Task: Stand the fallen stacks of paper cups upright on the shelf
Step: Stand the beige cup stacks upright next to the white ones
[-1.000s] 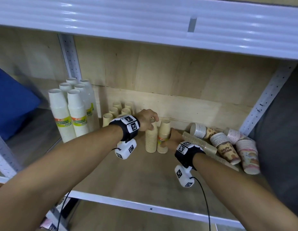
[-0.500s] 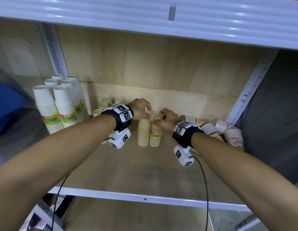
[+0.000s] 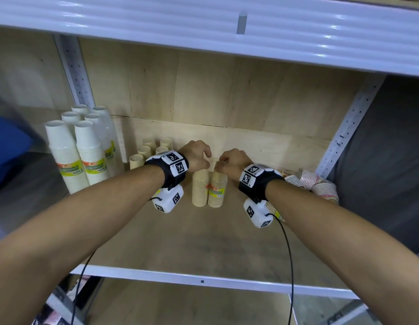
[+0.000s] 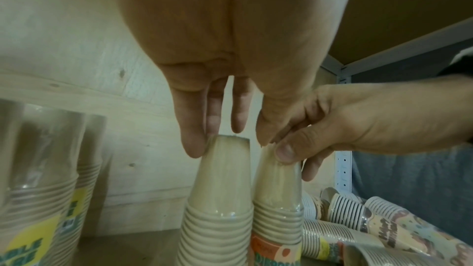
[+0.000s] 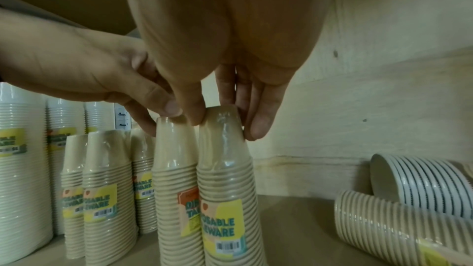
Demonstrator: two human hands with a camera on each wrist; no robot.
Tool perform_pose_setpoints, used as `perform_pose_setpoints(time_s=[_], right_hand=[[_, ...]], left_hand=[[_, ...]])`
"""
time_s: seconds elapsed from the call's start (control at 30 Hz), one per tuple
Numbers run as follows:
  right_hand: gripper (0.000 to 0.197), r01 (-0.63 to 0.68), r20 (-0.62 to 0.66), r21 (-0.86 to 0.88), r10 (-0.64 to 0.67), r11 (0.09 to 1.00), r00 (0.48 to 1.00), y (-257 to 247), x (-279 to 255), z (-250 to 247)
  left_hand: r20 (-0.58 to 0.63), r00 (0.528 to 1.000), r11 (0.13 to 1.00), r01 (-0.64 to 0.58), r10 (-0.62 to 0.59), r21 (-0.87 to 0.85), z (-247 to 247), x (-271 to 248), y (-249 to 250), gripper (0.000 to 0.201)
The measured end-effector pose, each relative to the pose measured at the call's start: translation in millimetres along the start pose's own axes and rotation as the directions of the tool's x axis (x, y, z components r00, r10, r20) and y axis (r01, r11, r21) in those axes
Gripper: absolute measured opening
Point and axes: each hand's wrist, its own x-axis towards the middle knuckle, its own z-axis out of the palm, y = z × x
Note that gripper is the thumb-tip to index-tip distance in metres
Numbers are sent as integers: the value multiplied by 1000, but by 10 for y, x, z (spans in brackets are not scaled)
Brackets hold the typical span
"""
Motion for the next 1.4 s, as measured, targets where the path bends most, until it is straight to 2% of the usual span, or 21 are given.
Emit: perform_pose_setpoints(time_s=[0.13,0.23,0.33,0.47,0.57,0.67,0.87,0.97,1.13,1.27,1.4], right_hand=[[27,-8,2,7,8,1000,1000,3,11,-7],[25,-12,2,29,12,999,1000,24,20,2],[24,-27,-9,43,27,999,1000,23,33,19],[25,-26,-3,47,26,999,1000,25,39,14],[24,-19,-8,63,20,998,1000,40,30,5],[27,-21,4,59,21,998,1000,39,28,2],[26,-23,3,64,23,998,1000,23,19,-20],[26,-28,2,59,28,998,1000,16,10,-15],[27,-44,10,31,43,999,999,-41,-5,-21],[30,-44,43,-41,46,998,998,-94,-10,-61],[34,14,97,-141,0,990,995,-198,-41,-122]], left_hand=[[-32,999,1000,31,-31,1,22,18,-27,34],[15,1000,1000,-12,12,3,40,19,-26,25],[31,999,1000,-27,27,-1,55,16,-13,28],[-7,999,999,33,-33,5,76,18,-15,35],[13,1000,1000,-16,16,20,84,-2,-6,27],[56,997,998,-58,59,-9,87,-23,2,30],[-27,999,1000,28,-28,-3,85,-1,-12,38],[1,1000,1000,9,-9,7,78,5,1,32],[54,998,999,-36,36,6,47,0,52,35],[87,996,999,-39,35,37,7,0,65,35],[157,988,996,-8,-5,86,-101,-25,70,33]])
